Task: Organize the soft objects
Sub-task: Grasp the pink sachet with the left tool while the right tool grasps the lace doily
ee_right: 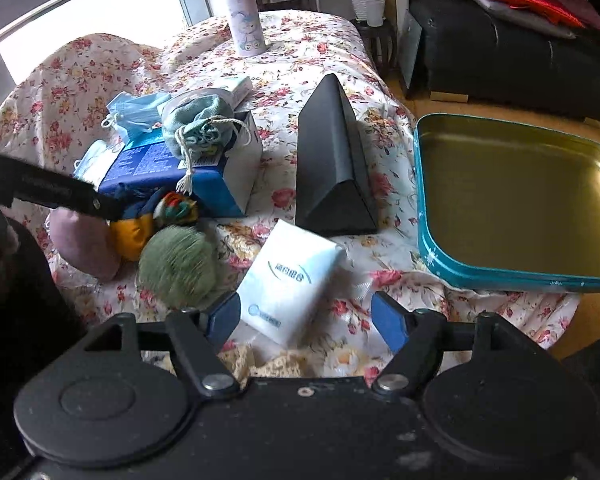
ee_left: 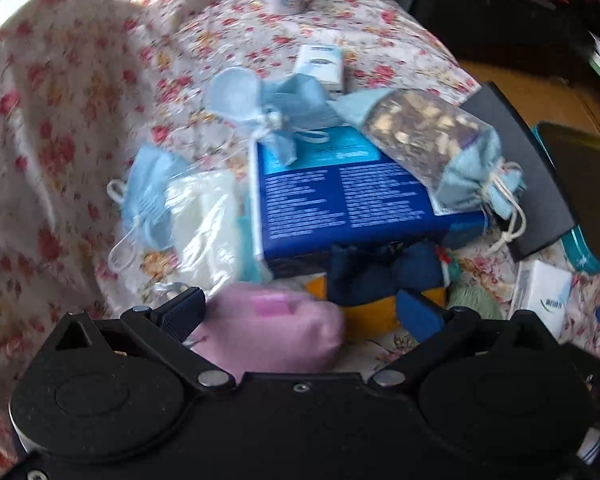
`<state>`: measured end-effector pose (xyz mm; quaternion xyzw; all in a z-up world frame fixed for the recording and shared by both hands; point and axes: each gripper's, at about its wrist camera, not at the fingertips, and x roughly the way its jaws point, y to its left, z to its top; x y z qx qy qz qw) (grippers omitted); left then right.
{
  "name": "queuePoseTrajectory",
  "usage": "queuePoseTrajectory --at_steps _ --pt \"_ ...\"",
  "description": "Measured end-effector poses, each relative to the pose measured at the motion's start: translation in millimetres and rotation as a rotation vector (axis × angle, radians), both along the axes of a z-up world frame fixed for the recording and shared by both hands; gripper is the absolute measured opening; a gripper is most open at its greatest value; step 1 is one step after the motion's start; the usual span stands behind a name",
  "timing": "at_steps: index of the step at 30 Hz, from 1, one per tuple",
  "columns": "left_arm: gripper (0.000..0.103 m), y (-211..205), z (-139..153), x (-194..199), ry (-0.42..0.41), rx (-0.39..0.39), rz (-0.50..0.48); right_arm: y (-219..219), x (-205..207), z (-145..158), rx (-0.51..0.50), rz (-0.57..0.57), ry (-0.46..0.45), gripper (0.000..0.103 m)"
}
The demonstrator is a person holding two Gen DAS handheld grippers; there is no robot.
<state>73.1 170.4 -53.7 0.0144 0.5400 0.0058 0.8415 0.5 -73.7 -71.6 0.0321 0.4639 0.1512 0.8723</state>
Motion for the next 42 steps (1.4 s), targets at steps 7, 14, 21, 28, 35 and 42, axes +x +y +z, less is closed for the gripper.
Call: queuePoseTrajectory --at_steps 7,14,21,28,35,42 --pt "0.098 12.4 9.0 -2.0 0.014 -0.018 0.065 1.4 -10.2 -1.7 0.016 0.031 0.004 0.074" --pt "0.098 -5.8 -6.7 -10.3 0.069 -0.002 0.029 10.1 -19.7 3.6 0.006 0.079 -0.017 0.079" --pt "0.087 -18.7 -31.9 -6.5 0.134 0.063 0.013 28.7 -39.9 3.3 0.033 0.202 0.034 0.088" --pt "0.059 -11.3 -32.8 -6.3 0.129 0.081 0.061 57.5 -48.2 -12.1 -0.018 0.259 0.071 0.092" --pt "0.056 -8.9 -27.6 -5.0 0.11 0.054 0.076 68.2 -41.4 -29.8 -0.125 0.218 0.083 0.098" --pt "0.052 0.3 -10.6 -10.8 0.077 -0.014 0.101 65.2 -42.3 -31.9 -0.093 0.236 0.093 0.082"
